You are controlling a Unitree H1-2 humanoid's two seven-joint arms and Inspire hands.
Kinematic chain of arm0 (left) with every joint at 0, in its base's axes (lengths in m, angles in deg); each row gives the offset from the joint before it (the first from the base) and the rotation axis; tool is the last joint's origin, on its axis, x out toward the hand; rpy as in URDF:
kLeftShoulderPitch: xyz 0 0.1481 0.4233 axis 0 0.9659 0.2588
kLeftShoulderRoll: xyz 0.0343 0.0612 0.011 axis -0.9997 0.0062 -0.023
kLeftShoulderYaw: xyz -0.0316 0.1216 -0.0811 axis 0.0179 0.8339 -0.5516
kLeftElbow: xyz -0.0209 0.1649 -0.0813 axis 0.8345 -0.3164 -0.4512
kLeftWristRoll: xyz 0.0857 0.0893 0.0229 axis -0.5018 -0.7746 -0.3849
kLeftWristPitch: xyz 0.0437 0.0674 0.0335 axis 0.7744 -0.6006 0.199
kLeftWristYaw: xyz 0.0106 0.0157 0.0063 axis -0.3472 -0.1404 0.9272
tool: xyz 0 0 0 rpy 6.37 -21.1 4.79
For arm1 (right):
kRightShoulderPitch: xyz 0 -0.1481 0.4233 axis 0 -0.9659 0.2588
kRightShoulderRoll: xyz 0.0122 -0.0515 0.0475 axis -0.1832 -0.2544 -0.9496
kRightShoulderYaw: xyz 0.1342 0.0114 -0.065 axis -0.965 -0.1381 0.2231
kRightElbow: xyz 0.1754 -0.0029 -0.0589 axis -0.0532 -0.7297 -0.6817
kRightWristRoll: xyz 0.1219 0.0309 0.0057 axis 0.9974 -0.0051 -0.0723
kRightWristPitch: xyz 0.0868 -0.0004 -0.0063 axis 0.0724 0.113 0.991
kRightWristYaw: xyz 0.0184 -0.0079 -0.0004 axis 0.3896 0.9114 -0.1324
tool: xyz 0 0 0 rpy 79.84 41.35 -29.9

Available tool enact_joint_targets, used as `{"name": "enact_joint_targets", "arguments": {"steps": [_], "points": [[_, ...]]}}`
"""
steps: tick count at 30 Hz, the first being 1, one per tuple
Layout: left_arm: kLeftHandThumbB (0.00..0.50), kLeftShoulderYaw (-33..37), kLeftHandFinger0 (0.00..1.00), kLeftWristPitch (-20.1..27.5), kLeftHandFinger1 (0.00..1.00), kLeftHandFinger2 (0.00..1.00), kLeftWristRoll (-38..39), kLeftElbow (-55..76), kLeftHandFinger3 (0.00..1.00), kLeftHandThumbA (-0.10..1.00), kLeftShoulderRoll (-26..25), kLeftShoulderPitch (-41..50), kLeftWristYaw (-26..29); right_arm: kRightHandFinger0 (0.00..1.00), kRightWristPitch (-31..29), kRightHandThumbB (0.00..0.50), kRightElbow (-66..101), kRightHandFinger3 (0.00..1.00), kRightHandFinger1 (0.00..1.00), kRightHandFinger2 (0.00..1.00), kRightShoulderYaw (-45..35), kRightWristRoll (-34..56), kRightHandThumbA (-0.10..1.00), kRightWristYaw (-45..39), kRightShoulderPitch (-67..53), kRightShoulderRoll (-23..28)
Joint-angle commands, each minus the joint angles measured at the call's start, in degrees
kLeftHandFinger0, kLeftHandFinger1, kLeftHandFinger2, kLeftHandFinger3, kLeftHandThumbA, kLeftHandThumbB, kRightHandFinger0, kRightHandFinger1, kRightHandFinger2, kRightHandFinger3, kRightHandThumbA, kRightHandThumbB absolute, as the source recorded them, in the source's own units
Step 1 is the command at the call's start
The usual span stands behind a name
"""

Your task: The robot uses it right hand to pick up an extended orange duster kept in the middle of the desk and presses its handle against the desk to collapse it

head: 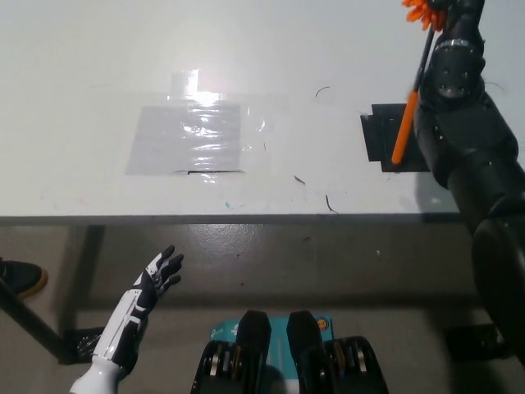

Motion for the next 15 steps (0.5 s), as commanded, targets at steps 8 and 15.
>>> {"name": "enact_joint_targets", "arguments": {"steps": [8,15], "points": [[0.143,-0.87,1.0,2.69,1.0,1.0,0.54,1.69,1.0,1.0,-0.37,0.75,-0.02,0.0,-3.59,0.104,6.07,0.44,0.01,0.37,9.31,-5.4,-0.1,12.22,-2.28,-0.6],[0.168,-0.84,1.0,3.05,1.0,1.0,-0.1,1.56,1.0,1.0,-0.5,1.17,0.06,0.0,-3.59,0.109,9.02,0.53,0.05,0.42,16.71,-7.59,-0.1,20.35,-3.21,-0.4]]}}
